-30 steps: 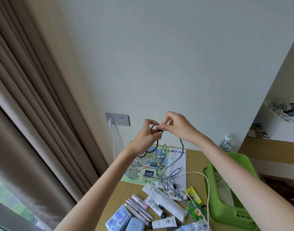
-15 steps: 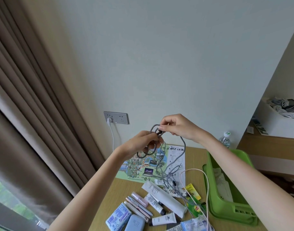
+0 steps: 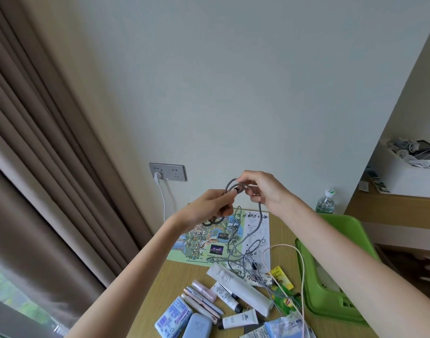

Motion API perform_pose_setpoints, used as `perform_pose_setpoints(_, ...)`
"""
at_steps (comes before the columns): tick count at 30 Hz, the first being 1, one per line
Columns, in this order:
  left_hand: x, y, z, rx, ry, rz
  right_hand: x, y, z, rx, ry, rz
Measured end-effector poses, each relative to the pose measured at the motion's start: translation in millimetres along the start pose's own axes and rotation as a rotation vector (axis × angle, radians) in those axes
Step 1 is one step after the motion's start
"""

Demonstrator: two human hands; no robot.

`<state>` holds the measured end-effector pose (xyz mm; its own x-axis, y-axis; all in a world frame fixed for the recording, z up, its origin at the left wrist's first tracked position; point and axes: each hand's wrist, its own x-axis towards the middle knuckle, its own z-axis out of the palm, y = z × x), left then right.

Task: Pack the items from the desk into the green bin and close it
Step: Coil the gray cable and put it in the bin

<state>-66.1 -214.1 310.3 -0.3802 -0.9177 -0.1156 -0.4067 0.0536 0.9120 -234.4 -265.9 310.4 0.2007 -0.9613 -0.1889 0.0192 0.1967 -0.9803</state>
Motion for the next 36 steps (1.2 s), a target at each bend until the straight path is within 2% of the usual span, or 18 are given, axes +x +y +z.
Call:
perform_pose_setpoints(3,2.8,-0.5,0.1,0.098,0.024,0.018,-0.3,4.0,-3.6,-0.054,-0.079,-0.054)
perform_pose_setpoints(7,1.8,-7.2,-10.8,-0.050,0.146,0.002,-2.5,5.4,-25.0,-0.115,-0.195,-0.139)
perform_pose_setpoints(12,6.5,-11.4,-14.3,-0.184,0.359,0.007,-8.1,15.4,-29.6,-0.209,-0.124,-0.269)
perform_pose_setpoints(19,16.4,1.1,6.2,-0.328,0.466,0.117,-13.2,15.4,8.8,-0.250,-0.042,-0.410)
perform_pose_setpoints(29,23.9,3.8,16.6,-0.230,0.507,0.209,-15.8,22.3,24.2,-0.211,-0.039,-0.287)
perform_pose_setpoints(33,26.7,1.0,10.2,-0.244,0.620,0.115,-12.1,19.5,19.9,-0.256,-0.065,-0.260)
perform_pose_setpoints(36,24.8,0.6,-8.8,-0.329,0.614,0.021,-8.0,13.3,9.7,-0.299,-0.077,-0.303)
